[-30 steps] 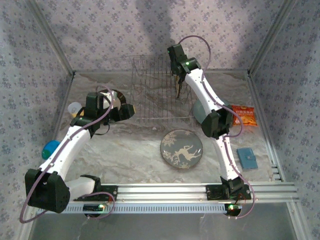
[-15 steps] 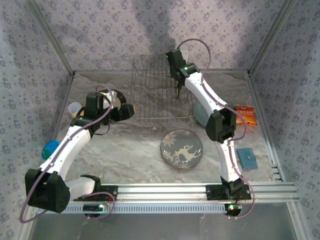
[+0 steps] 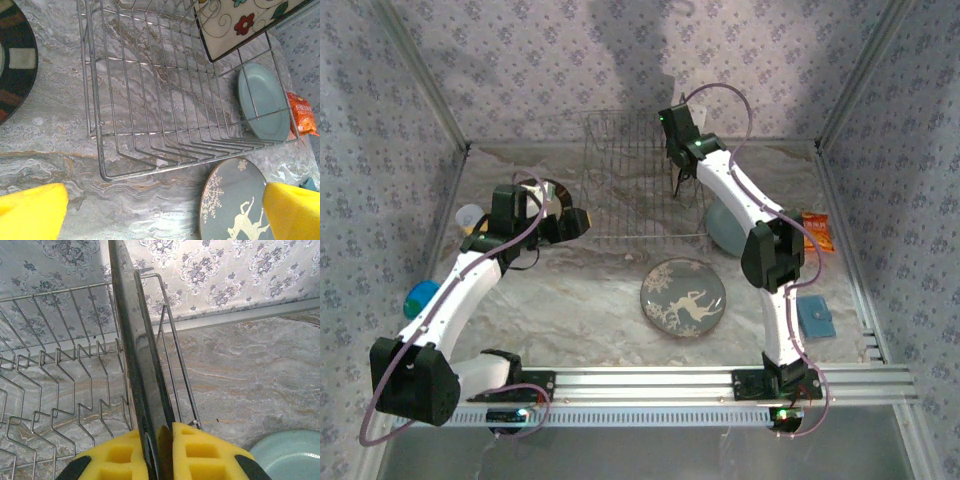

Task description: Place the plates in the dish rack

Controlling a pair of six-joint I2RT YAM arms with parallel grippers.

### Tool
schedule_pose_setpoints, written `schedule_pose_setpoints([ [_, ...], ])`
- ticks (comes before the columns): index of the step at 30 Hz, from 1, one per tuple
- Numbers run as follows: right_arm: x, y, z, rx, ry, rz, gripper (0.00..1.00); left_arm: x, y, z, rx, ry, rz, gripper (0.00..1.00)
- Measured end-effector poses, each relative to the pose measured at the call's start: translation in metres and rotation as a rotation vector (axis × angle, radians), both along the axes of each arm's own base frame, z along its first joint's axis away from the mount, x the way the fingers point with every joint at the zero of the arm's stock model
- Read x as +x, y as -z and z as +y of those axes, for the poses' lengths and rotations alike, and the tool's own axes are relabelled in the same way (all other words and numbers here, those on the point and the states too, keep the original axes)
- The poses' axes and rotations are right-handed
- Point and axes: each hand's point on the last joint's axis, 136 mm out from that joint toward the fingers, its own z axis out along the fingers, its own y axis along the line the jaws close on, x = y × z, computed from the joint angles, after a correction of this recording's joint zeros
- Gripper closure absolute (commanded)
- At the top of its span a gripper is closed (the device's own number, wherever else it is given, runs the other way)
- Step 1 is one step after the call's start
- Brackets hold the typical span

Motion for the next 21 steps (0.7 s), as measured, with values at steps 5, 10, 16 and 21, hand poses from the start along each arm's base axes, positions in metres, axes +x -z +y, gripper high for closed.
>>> schedule_pose_setpoints([
  [5,0.000,0.000,0.000,0.007,0.004,-0.002,1.00,0.000,0.000,0.000,0.000,0.000,0.000,0.01],
  [10,0.000,-0.002,0.000,0.007,0.005,-0.004,1.00,0.000,0.000,-0.001,-0.002,0.003,0.001,0.01],
  [16,-0.001,-0.010,-0.005,0.004,0.009,0.006,1.00,0.000,0.000,-0.001,-0.003,0.003,0.001,0.01],
  [21,0.003,-0.018,-0.006,0.002,0.010,-0.001,1.00,-0.001,0.000,-0.001,-0.005,0.005,0.002,0.01],
])
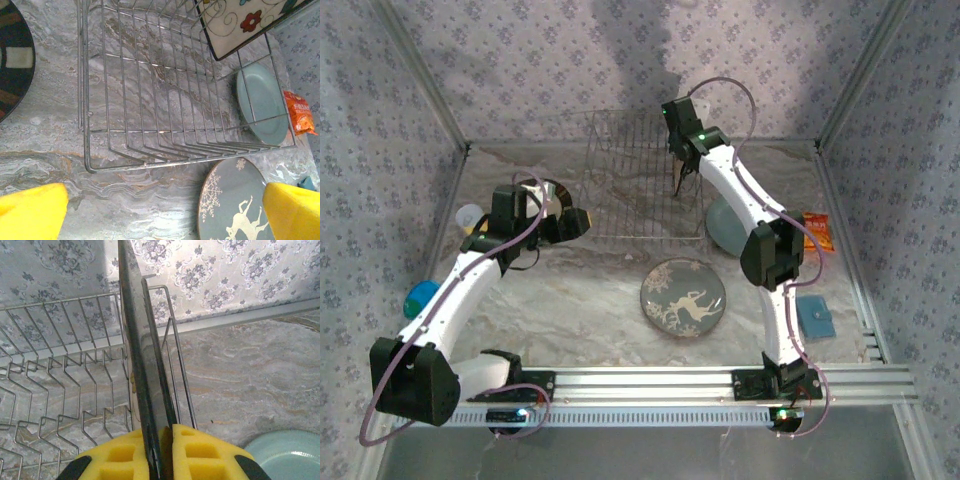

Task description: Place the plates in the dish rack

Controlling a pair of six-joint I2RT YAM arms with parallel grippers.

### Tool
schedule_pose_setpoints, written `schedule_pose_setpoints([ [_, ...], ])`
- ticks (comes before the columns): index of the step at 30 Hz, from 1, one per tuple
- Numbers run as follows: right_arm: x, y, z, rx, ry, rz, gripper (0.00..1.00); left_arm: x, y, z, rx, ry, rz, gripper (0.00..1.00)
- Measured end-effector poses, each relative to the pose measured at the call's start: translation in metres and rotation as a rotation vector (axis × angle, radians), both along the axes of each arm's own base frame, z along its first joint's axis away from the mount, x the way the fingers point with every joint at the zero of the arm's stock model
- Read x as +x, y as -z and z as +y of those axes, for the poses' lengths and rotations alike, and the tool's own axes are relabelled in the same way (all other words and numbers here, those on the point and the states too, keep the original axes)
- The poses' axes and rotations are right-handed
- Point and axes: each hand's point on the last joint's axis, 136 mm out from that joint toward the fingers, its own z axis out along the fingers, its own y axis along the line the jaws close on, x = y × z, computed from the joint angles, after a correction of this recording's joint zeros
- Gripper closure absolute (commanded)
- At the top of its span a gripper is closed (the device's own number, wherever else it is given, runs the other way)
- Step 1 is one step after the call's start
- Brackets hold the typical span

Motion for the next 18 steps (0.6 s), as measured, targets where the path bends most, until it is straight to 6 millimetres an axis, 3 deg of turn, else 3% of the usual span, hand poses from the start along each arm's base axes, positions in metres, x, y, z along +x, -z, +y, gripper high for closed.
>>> schedule_pose_setpoints([
  [8,0.009,-0.005,-0.001,0.005,0.011,-0.025,1.00,0.000,0.000,0.000,0.000,0.000,0.000,0.01],
  [18,0.011,0.015,0.004,-0.011,0.022,-0.022,1.00,0.000,0.000,0.000,0.000,0.000,0.000,0.01],
])
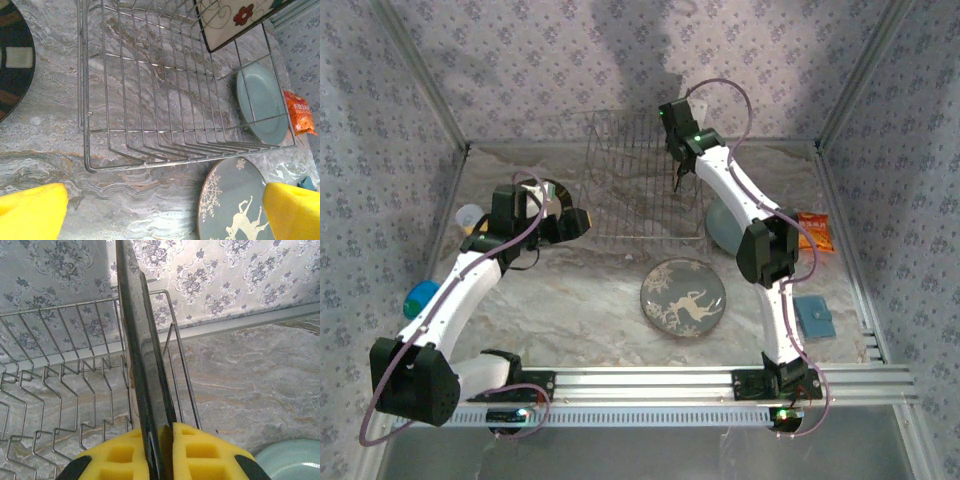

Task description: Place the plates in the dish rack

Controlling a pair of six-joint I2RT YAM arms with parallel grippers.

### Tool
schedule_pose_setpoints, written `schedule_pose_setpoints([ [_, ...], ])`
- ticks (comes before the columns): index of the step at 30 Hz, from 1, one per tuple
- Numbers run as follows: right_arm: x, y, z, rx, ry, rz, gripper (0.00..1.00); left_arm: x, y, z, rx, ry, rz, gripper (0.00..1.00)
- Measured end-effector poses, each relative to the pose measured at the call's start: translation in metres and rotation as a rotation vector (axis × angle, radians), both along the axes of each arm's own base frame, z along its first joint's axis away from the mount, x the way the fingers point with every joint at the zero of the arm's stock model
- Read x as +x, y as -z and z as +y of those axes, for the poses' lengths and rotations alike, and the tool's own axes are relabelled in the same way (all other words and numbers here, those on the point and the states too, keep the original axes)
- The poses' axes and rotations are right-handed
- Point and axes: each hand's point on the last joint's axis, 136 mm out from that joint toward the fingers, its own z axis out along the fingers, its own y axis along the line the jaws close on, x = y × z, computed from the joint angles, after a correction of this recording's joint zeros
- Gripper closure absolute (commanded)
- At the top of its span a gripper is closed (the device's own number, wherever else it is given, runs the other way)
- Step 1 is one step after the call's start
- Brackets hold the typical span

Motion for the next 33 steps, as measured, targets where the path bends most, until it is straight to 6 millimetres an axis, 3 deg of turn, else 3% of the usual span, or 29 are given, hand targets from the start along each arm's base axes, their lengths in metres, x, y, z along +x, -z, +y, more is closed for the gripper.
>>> schedule_pose_setpoints([
  [3,0.002,0.004,0.002,-0.001,0.013,-0.018,0.98,0.000,0.001,0.000,0.001,0.000,0.003,0.01],
  [8,0.001,0.005,0.000,0.012,0.034,-0.048,0.72,-0.001,0.003,0.000,0.002,0.000,0.006,0.01],
  [12,-0.005,0.001,-0.005,0.042,0.063,-0.073,0.62,-0.001,0.003,0.000,0.002,0.000,0.008,0.01],
  [21,-0.017,-0.048,-0.013,0.111,0.078,-0.160,0.46,-0.001,0.003,0.000,0.001,-0.002,0.008,0.01],
  [25,-0.024,-0.075,-0.020,0.148,0.066,-0.193,0.30,-0.004,0.007,0.005,0.019,-0.019,0.026,0.01],
  [28,-0.034,-0.093,-0.026,0.177,0.046,-0.204,0.04,-0.005,0.010,0.013,0.044,-0.052,0.043,0.01],
  [33,-0.069,-0.105,-0.034,0.204,-0.002,-0.175,0.00,0.003,0.004,0.048,0.073,-0.215,0.092,0.01],
])
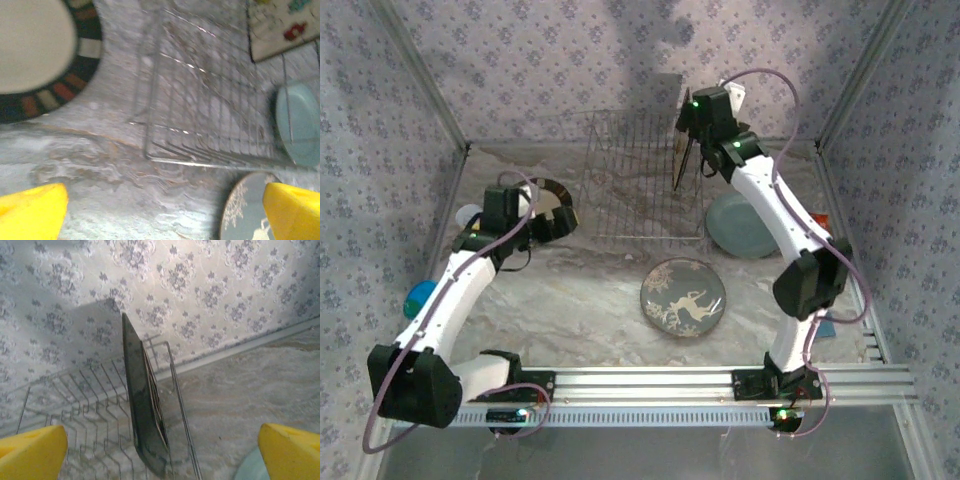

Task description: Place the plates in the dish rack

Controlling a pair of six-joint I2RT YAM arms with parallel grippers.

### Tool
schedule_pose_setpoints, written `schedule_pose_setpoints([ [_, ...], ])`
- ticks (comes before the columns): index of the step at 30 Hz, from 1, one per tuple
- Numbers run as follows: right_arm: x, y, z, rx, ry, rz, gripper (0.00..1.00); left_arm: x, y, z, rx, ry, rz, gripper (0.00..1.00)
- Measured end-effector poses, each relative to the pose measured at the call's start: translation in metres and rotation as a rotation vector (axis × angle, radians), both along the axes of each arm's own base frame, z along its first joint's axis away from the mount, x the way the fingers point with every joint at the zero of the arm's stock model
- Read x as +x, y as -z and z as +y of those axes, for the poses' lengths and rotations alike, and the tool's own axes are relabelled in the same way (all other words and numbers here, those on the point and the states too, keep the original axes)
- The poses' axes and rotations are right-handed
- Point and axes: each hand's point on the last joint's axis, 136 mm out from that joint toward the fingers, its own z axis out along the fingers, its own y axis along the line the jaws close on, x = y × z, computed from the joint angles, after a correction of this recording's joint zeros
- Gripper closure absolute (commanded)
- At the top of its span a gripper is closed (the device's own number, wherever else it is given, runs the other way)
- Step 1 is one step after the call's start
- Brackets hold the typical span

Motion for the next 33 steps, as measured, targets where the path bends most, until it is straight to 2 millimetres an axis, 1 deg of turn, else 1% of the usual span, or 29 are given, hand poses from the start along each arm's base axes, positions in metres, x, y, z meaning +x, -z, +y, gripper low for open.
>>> schedule_pose_setpoints([
  [3,-0.030,0.009,0.001,0.003,-0.049,0.040,0.00,0.005,-0.001,0.031,-0.004,-0.144,0.033,0.01],
  [5,-0.055,0.022,0.002,0.000,-0.086,0.078,0.00,0.004,0.004,0.050,-0.009,-0.234,0.072,0.01],
  [6,-0.066,0.029,0.003,-0.001,-0.101,0.096,0.00,0.003,0.006,0.055,-0.013,-0.266,0.086,0.01],
  [10,-0.117,0.063,0.005,0.010,-0.161,0.167,0.00,-0.002,0.013,0.070,-0.046,-0.399,0.146,0.01],
  [12,-0.138,0.077,0.001,0.026,-0.175,0.193,0.00,-0.003,0.016,0.075,-0.071,-0.470,0.168,0.01],
  [14,-0.157,0.088,-0.006,0.041,-0.181,0.209,0.00,-0.004,0.022,0.080,-0.104,-0.548,0.194,0.01],
  [16,-0.170,0.092,-0.012,0.051,-0.184,0.216,0.00,-0.007,0.033,0.084,-0.133,-0.615,0.222,0.01],
  [20,-0.194,0.090,-0.024,0.085,-0.200,0.201,0.00,-0.010,0.060,0.091,-0.177,-0.744,0.276,0.01],
  [22,-0.203,0.087,-0.029,0.105,-0.210,0.188,0.00,-0.009,0.069,0.095,-0.183,-0.789,0.290,0.01],
  [26,-0.212,0.087,-0.034,0.134,-0.233,0.192,0.00,0.003,0.080,0.101,-0.186,-0.849,0.289,0.01],
  [28,-0.213,0.092,-0.035,0.141,-0.240,0.207,0.00,0.009,0.088,0.102,-0.186,-0.868,0.299,0.01],
  [33,-0.216,0.116,-0.041,0.156,-0.242,0.267,0.00,0.022,0.110,0.103,-0.191,-0.900,0.327,0.01],
])
